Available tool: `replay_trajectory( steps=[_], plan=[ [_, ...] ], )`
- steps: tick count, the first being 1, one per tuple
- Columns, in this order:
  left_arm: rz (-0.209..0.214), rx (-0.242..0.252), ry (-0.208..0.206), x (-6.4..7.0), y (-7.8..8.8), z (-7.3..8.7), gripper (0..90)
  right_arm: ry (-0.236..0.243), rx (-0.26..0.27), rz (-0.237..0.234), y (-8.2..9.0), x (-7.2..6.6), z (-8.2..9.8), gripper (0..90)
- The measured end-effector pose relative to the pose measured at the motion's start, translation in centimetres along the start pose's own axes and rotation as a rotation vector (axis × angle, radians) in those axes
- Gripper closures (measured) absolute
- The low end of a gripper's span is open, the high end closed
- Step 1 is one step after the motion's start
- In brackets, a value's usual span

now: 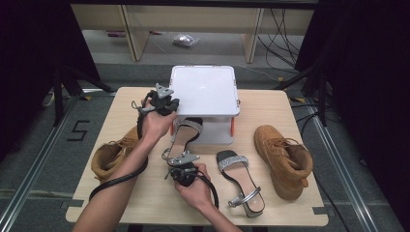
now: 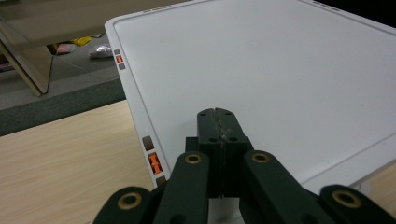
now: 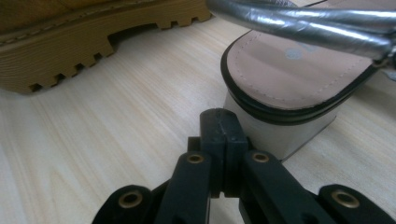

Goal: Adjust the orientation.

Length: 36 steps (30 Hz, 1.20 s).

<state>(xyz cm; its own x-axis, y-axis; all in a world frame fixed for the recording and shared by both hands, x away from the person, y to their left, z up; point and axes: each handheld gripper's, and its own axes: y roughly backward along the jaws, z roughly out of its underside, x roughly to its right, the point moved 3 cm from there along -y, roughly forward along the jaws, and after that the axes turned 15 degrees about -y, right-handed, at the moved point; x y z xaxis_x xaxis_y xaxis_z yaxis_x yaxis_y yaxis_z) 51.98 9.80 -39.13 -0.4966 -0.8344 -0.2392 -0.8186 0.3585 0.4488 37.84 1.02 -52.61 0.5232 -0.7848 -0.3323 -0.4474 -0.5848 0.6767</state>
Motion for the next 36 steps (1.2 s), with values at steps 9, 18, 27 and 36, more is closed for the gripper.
replay_trajectory(
  steps=[9,18,27,36],
  plan=[
    [0.001,-0.001,0.002,0.0,0.0,0.0,89.8,0.006,0.020,0.012,-0.5,0.4,0.1,90.0],
    [-0.001,-0.003,-0.002,0.0,0.0,0.0,89.9,-0.002,0.032,0.055,0.2,1.2,-0.7,90.0],
    [-0.003,-0.005,-0.006,0.0,0.0,0.0,89.9,0.024,0.073,0.088,0.4,2.2,-1.5,90.0],
    [-0.002,-0.006,-0.007,0.0,0.0,-0.1,89.9,0.040,0.111,0.140,0.3,2.8,-3.0,90.0]
  ],
)
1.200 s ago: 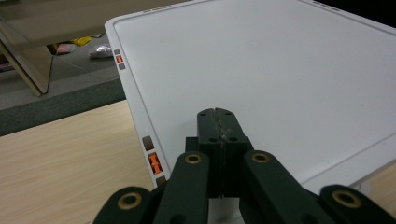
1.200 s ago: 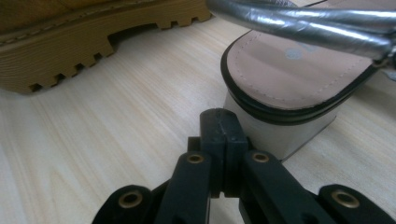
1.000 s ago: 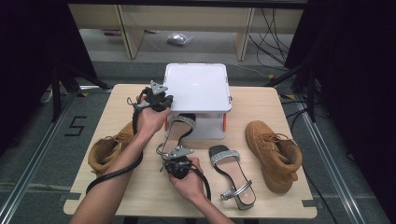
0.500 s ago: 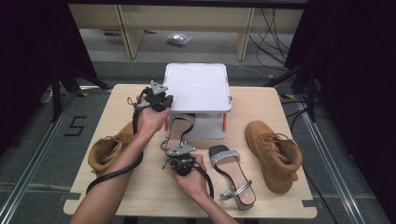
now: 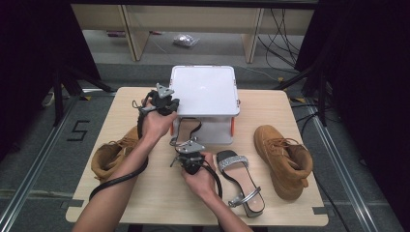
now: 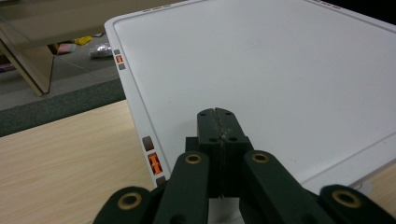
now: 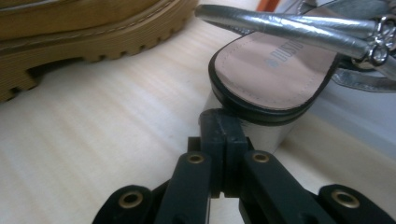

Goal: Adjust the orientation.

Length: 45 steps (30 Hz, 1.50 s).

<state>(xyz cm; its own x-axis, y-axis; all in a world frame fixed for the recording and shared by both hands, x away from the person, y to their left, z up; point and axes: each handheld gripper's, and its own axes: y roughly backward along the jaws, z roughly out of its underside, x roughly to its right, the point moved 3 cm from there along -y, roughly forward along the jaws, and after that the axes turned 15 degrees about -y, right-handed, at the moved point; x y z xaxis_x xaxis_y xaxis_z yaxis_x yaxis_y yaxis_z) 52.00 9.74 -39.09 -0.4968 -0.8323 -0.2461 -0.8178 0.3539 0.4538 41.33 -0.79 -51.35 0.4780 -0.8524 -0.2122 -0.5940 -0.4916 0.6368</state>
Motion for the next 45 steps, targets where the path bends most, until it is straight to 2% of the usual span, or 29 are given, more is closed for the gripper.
replay_trajectory(
  steps=[2,6,8,9,11,12,13,14,17,20,26,32,37,38,42,45],
  plan=[
    [0.001,0.000,-0.001,0.0,0.0,0.0,89.9,-0.013,0.000,0.010,-0.1,0.3,-0.3,90.0],
    [-0.001,0.000,-0.005,0.0,0.0,0.0,89.9,-0.005,0.015,0.029,-0.4,1.2,-1.0,90.0],
    [-0.001,-0.001,-0.006,0.0,0.0,0.0,89.8,-0.016,0.009,0.030,-0.4,1.3,-1.1,90.0],
    [-0.001,0.000,-0.005,0.0,0.0,0.0,89.9,-0.001,0.011,0.033,-0.5,1.5,-1.3,90.0],
    [0.000,-0.001,-0.004,0.0,0.0,0.0,89.9,-0.018,0.012,0.038,-0.6,1.5,-1.5,90.0],
    [0.000,-0.003,-0.004,0.0,0.0,0.0,89.9,-0.005,0.021,0.042,-0.7,1.6,-1.5,90.0],
    [-0.001,-0.003,-0.004,0.0,0.0,0.0,89.9,-0.013,0.012,0.045,-0.6,1.5,-1.7,90.0],
    [-0.001,-0.003,-0.004,0.0,0.0,0.0,89.9,0.012,0.031,0.055,-0.8,1.7,-2.0,90.0],
    [0.000,-0.004,-0.004,0.0,0.0,0.0,89.9,-0.004,0.019,0.053,-0.9,1.5,-2.2,90.0],
    [0.000,-0.004,-0.003,0.0,0.0,0.0,89.9,0.021,0.019,0.068,-1.5,1.7,-2.6,90.0],
    [0.001,-0.004,0.000,0.0,0.0,0.0,89.9,0.027,0.031,0.081,-2.2,1.8,-3.3,90.0],
    [0.001,-0.003,-0.001,0.0,0.0,0.0,89.9,-0.001,0.019,0.093,-2.8,1.9,-3.8,90.0],
    [0.002,-0.005,-0.002,0.0,0.0,-0.1,89.9,-0.003,0.021,0.104,-3.1,2.2,-4.0,90.0],
    [0.002,-0.005,-0.003,0.0,0.0,0.0,89.9,0.019,0.031,0.110,-3.3,2.4,-4.2,90.0],
    [0.004,-0.005,-0.001,0.0,0.0,0.0,89.8,0.002,0.020,0.120,-3.6,2.4,-4.4,90.0],
    [0.004,-0.005,0.000,0.0,0.0,-0.1,89.9,0.007,0.009,0.114,-3.8,2.5,-4.5,90.0]
  ],
)
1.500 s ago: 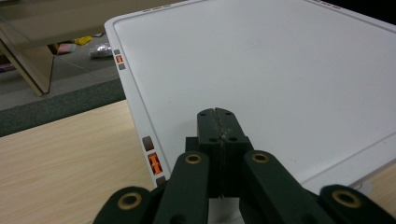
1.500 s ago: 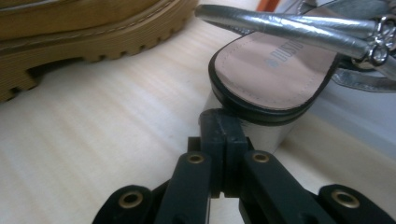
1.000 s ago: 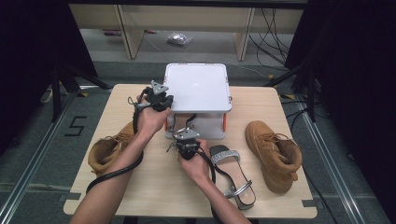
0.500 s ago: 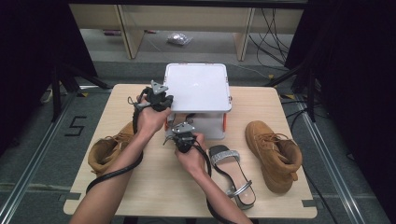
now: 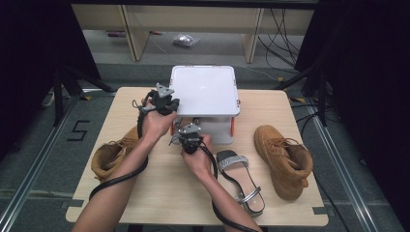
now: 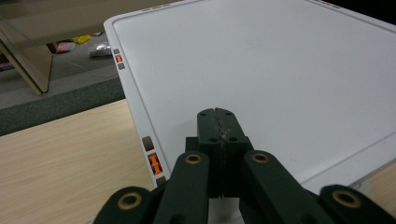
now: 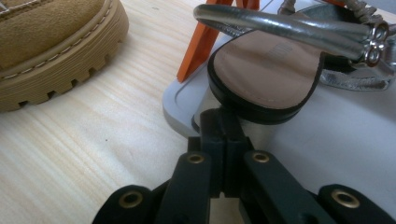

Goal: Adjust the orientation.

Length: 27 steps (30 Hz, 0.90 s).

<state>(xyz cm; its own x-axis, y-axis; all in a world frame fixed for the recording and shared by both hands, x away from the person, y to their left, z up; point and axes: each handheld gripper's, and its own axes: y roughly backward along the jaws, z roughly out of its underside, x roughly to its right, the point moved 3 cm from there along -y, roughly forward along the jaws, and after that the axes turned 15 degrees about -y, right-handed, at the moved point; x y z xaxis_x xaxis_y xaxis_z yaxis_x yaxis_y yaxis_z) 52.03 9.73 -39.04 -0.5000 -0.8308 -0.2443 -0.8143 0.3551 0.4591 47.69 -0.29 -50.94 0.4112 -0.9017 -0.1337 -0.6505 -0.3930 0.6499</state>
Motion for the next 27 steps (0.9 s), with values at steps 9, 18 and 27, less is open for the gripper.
replay_trajectory(
  steps=[9,18,27],
  plan=[
    [0.001,-0.001,0.000,0.0,0.0,0.0,89.9,0.018,0.004,0.015,-0.7,0.4,-0.2,90.0],
    [0.003,-0.001,0.000,0.0,0.0,0.0,89.9,0.039,0.012,0.018,-1.1,0.7,-0.6,90.0],
    [0.003,0.002,0.002,0.0,0.0,0.0,89.9,0.022,-0.007,0.023,-1.5,0.7,-0.5,88.4]
  ],
)
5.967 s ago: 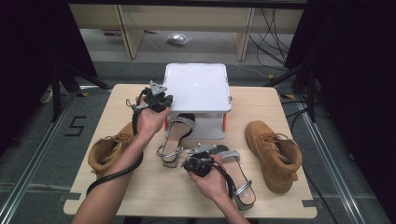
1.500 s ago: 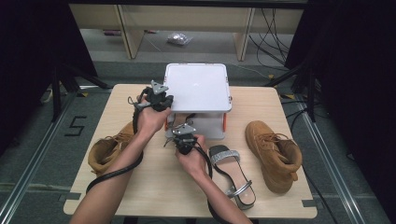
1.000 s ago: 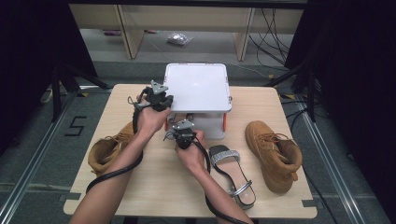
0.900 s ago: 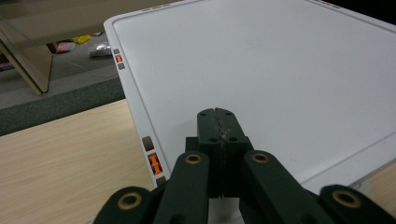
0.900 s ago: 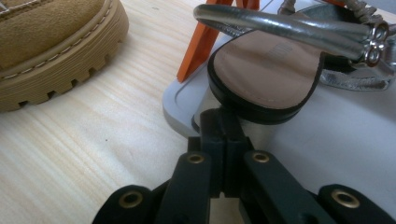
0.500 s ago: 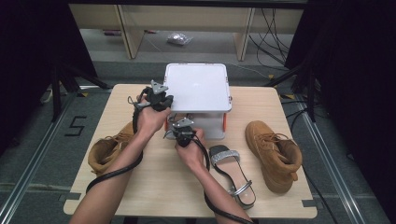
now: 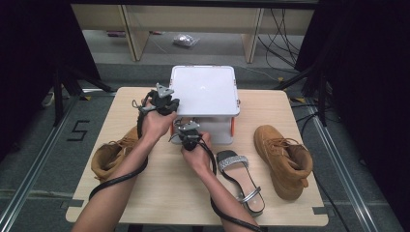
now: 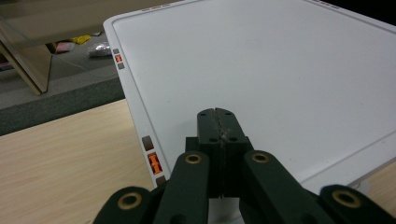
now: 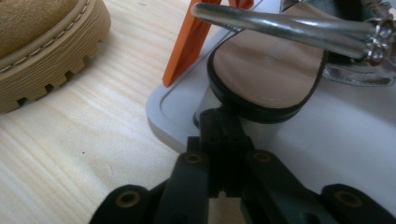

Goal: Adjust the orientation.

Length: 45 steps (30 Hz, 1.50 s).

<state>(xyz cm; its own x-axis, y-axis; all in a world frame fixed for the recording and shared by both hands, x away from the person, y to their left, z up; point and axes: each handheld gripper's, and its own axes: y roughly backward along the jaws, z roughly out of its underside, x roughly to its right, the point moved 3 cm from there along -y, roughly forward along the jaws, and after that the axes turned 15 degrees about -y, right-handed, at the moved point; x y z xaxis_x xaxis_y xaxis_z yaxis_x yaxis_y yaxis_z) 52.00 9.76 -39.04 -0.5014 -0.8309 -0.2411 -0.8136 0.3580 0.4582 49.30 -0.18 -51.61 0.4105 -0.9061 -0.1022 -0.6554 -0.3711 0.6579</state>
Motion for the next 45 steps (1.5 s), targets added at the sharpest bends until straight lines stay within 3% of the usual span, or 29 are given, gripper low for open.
replay_trajectory(
  steps=[6,7,8,10,13,16,18,20,21,24,26,32,33,34,36,43,44,45],
  plan=[
    [-0.003,0.007,-0.001,0.0,0.0,0.1,89.8,-0.011,-0.031,-0.010,1.0,-0.1,0.0,75.5],
    [-0.005,0.009,0.000,0.1,0.0,0.1,89.8,0.005,-0.023,-0.008,1.2,0.1,-0.1,73.8],
    [-0.008,0.010,-0.002,0.1,0.0,0.1,89.8,-0.064,-0.071,-0.019,2.1,-0.2,0.1,69.7],
    [-0.009,0.010,-0.004,0.1,0.0,0.1,89.8,-0.059,-0.073,-0.015,2.2,-0.1,0.2,67.5],
    [-0.008,0.011,-0.005,0.1,0.0,0.1,89.8,-0.055,-0.111,-0.020,3.5,0.7,0.4,61.6],
    [-0.004,0.013,-0.006,0.0,0.0,0.1,89.7,-0.081,-0.140,-0.020,4.8,1.5,0.7,56.5],
    [0.006,0.016,-0.004,0.0,0.0,0.1,89.3,-0.098,-0.170,-0.017,6.7,2.9,1.1,52.4],
    [0.008,0.016,-0.004,-0.1,0.0,0.1,88.8,-0.111,-0.174,-0.019,7.1,3.2,1.3,51.5],
    [0.005,0.016,-0.009,-0.2,0.0,0.1,86.6,-0.105,-0.183,-0.005,7.9,3.9,1.5,51.0],
    [0.018,0.021,0.011,-0.4,0.2,0.2,80.3,-0.140,-0.198,0.013,10.0,5.5,2.4,48.3],
    [0.016,0.033,0.017,-0.4,0.3,0.2,71.5,-0.174,-0.219,0.016,11.4,7.1,3.5,46.0],
    [0.016,0.072,0.014,-0.2,1.0,-0.3,61.6,-0.230,-0.239,0.045,13.9,9.4,5.3,42.8],
    [0.023,0.076,0.015,-0.2,1.1,-0.4,61.0,-0.258,-0.255,0.048,14.4,9.7,5.6,42.6],
    [0.026,0.078,0.014,-0.1,1.1,-0.4,60.5,-0.248,-0.245,0.034,15.2,10.2,5.8,42.5],
    [0.029,0.080,0.015,0.0,1.3,-0.5,60.3,-0.246,-0.230,0.030,15.4,10.4,5.8,42.4],
    [0.036,0.079,0.011,0.3,1.4,-0.6,60.3,-0.252,-0.254,0.057,17.1,11.3,6.6,41.8],
    [0.038,0.078,0.011,0.3,1.4,-0.6,60.3,-0.271,-0.261,0.066,17.3,11.3,6.7,41.8],
    [0.041,0.079,0.012,0.3,1.4,-0.6,60.3,-0.256,-0.269,0.067,17.5,11.5,6.8,41.8]
  ],
)
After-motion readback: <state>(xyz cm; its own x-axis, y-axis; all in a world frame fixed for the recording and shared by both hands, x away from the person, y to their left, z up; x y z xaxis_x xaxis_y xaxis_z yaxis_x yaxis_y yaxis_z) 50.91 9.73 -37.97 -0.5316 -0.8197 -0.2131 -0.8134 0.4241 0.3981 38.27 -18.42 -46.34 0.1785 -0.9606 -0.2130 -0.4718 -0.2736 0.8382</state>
